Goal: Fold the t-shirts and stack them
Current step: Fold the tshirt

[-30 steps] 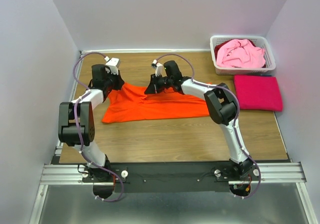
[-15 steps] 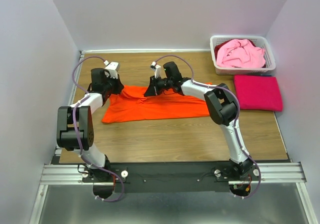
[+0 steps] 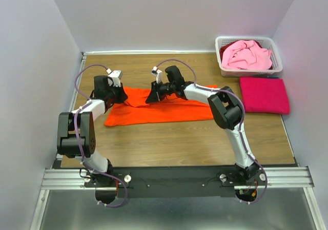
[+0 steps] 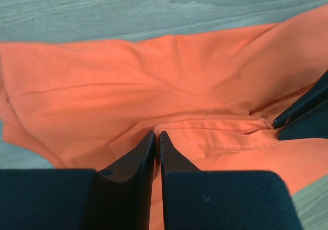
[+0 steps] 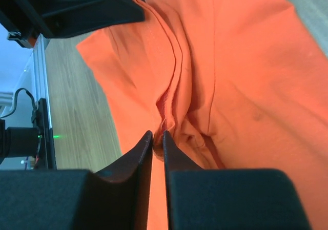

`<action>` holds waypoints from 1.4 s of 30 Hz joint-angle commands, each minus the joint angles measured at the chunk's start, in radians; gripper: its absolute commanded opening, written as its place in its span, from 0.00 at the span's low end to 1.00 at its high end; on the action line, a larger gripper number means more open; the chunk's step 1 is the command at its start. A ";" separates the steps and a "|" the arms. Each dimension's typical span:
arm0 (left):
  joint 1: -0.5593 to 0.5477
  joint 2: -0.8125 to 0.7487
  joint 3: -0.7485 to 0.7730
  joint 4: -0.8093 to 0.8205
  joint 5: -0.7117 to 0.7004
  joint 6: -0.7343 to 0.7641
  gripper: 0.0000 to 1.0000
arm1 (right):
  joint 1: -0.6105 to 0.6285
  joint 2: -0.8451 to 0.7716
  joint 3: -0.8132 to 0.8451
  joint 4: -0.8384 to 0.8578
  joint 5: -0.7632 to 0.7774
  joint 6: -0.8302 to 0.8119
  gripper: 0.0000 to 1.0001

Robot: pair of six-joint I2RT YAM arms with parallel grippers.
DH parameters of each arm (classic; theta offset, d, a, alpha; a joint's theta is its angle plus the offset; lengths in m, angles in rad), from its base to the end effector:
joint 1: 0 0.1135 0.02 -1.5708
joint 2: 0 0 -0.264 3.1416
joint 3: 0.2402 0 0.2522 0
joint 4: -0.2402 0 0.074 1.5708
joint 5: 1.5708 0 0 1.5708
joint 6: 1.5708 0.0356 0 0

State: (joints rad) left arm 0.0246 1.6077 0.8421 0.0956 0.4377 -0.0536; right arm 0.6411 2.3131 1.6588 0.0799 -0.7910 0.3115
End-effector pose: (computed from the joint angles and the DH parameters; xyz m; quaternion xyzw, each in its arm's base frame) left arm 0.3315 -0.0069 0.1849 0.0601 0.8818 -0.2016 0.4221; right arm 0.3956 0.3268 0.1528 -0.3146 0.7694 0.5029 0.2367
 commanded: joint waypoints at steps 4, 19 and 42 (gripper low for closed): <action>0.001 -0.063 -0.028 -0.022 -0.022 -0.031 0.21 | 0.017 -0.046 -0.057 -0.015 -0.036 -0.018 0.27; 0.003 -0.183 -0.103 -0.083 -0.077 -0.107 0.43 | 0.043 -0.172 -0.200 -0.022 0.019 -0.025 0.38; 0.001 -0.517 -0.218 -0.005 -0.260 -0.293 0.47 | 0.095 -0.020 0.051 -0.025 0.168 0.141 0.41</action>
State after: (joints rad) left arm 0.0250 1.0664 0.6357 0.0597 0.1684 -0.2920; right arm 0.7105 2.2269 1.6752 0.0624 -0.6403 0.4160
